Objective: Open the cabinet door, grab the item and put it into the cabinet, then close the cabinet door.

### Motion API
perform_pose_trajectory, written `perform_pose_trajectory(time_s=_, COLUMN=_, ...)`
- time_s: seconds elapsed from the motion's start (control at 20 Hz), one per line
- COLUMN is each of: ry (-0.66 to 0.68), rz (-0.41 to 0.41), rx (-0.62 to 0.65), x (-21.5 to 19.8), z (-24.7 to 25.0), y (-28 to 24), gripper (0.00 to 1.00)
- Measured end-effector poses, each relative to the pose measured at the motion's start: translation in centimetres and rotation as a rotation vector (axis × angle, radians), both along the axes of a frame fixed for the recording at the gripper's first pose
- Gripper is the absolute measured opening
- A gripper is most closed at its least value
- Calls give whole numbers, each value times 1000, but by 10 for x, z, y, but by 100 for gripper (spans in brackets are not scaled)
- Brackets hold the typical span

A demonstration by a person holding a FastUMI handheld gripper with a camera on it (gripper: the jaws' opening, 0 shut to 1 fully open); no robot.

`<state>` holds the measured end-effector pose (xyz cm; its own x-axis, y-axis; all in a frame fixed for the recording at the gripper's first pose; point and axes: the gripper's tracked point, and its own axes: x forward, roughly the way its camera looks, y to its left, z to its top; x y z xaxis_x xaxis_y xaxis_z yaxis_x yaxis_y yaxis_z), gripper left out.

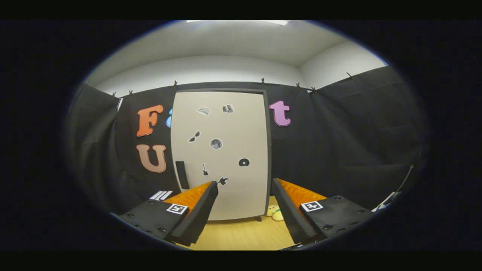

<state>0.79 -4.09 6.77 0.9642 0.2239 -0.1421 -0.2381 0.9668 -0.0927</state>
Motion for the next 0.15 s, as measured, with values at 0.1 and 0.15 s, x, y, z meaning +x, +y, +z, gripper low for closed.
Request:
perform_pose_trajectory(time_s=0.1, ry=-9, rz=-17, rx=-2, x=-4, z=1, y=-9, gripper=94)
perform_pose_trajectory(time_s=0.15, ry=-13, rz=-24, rx=-2, x=-7, z=1, y=-13, gripper=94)
